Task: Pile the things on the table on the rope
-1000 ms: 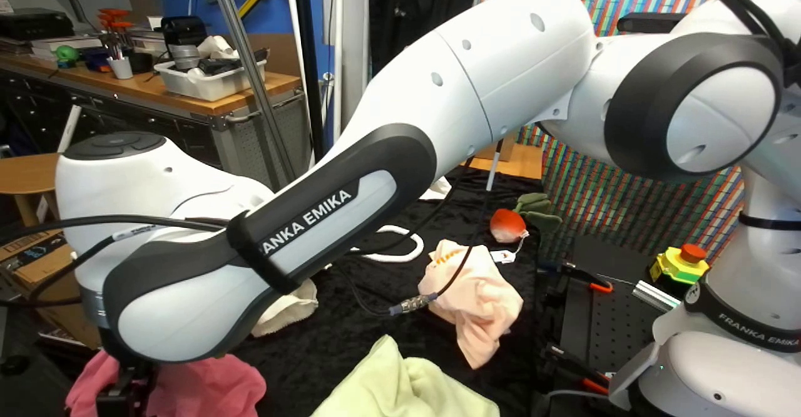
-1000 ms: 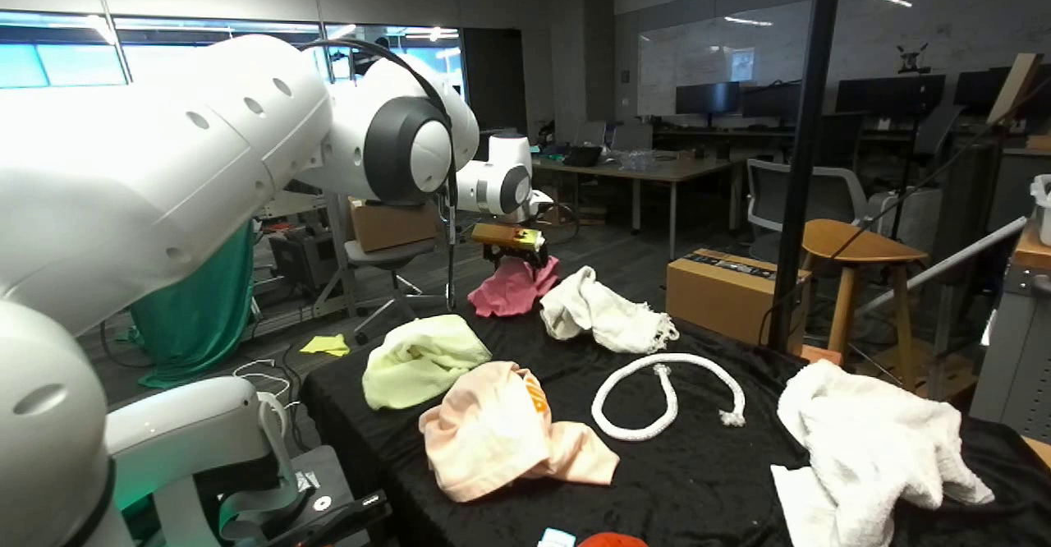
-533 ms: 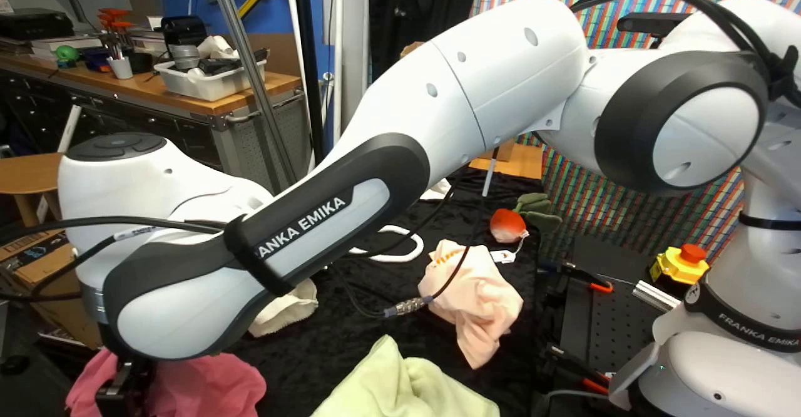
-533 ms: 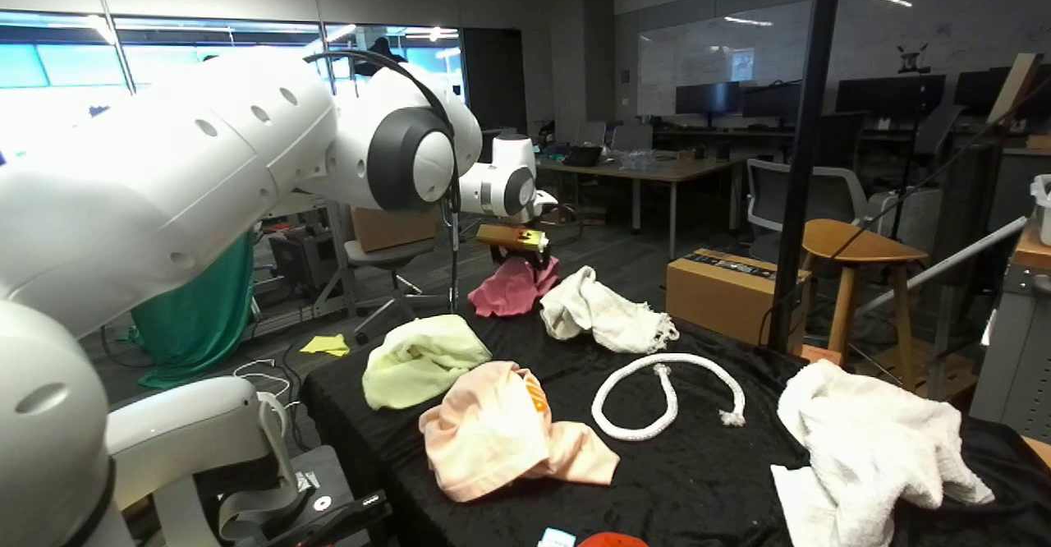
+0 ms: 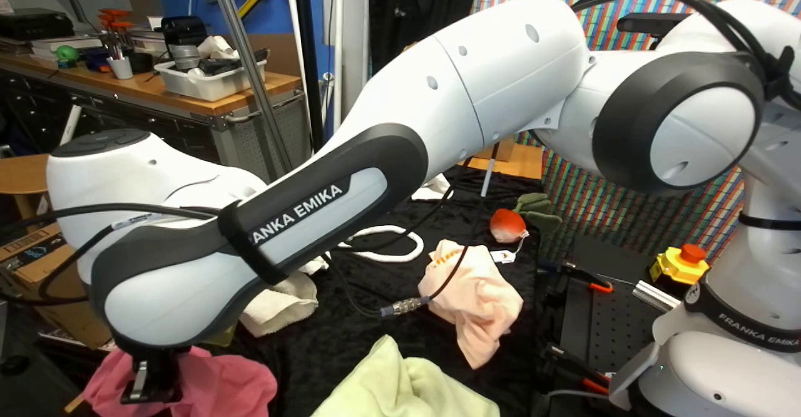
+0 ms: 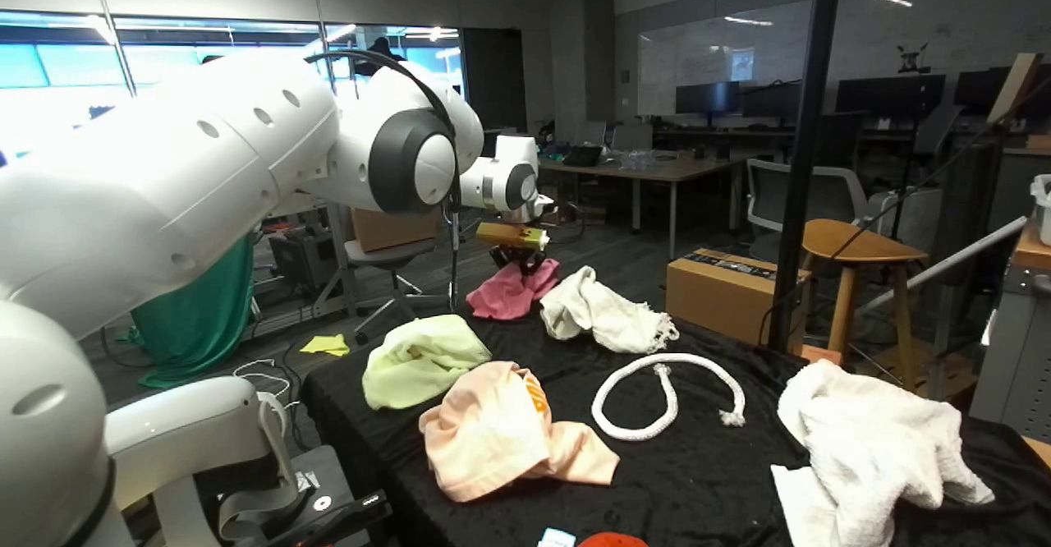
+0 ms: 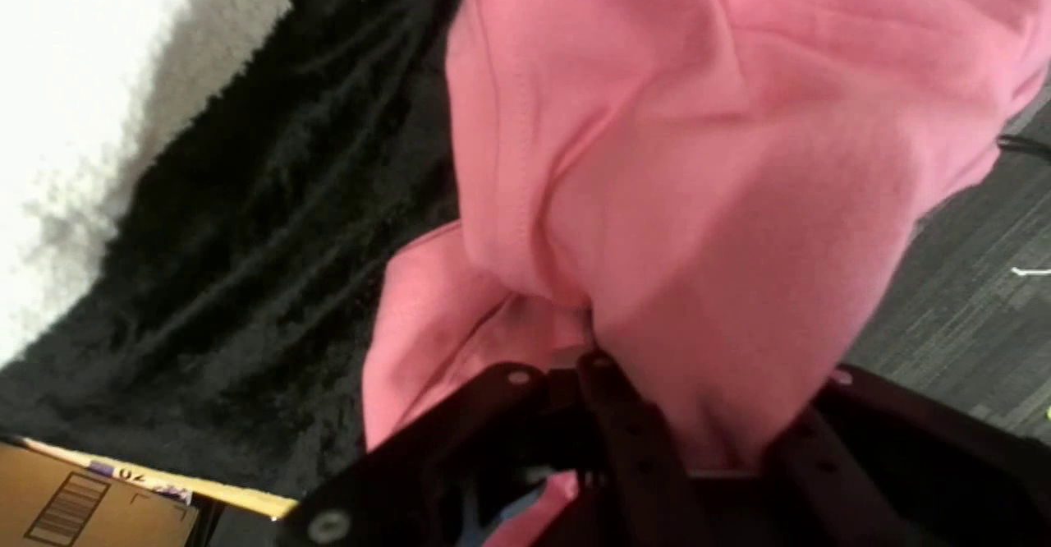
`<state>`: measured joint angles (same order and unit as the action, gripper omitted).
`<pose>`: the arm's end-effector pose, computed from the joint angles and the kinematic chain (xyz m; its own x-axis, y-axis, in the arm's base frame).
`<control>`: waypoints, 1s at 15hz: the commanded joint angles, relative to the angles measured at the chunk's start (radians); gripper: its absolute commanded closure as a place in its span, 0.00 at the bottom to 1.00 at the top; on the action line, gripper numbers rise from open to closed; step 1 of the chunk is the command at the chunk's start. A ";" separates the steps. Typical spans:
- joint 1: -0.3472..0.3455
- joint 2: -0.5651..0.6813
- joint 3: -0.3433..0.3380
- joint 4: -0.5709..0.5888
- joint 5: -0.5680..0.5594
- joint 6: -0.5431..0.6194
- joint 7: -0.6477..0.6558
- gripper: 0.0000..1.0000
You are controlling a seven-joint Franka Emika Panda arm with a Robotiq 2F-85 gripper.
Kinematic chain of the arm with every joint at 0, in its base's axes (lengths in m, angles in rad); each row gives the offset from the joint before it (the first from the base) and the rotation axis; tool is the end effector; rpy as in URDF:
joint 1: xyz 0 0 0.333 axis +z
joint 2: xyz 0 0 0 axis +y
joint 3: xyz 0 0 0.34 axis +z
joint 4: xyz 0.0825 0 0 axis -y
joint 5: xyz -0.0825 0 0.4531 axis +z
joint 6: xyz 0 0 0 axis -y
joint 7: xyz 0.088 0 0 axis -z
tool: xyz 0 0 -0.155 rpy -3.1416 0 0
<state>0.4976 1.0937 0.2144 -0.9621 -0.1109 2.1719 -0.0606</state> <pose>0.7177 0.5214 0.1445 0.7596 0.6358 0.1371 0.6484 -0.7568 -0.0831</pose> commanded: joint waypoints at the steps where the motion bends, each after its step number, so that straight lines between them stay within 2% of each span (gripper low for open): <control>1: -0.018 -0.029 0.029 0.030 0.011 -0.128 -0.073 0.87; 4: -0.020 -0.051 0.039 0.046 0.008 -0.195 -0.117 0.81; 9: -0.030 -0.132 0.044 0.015 0.008 -0.258 -0.176 0.84; 13: -0.075 -0.250 0.048 -0.091 0.024 -0.242 -0.203 0.82; 15: -0.113 -0.336 0.047 -0.191 0.031 -0.213 -0.203 0.82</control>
<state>0.4496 0.9089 0.2440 -0.9762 -0.1083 1.9318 -0.2385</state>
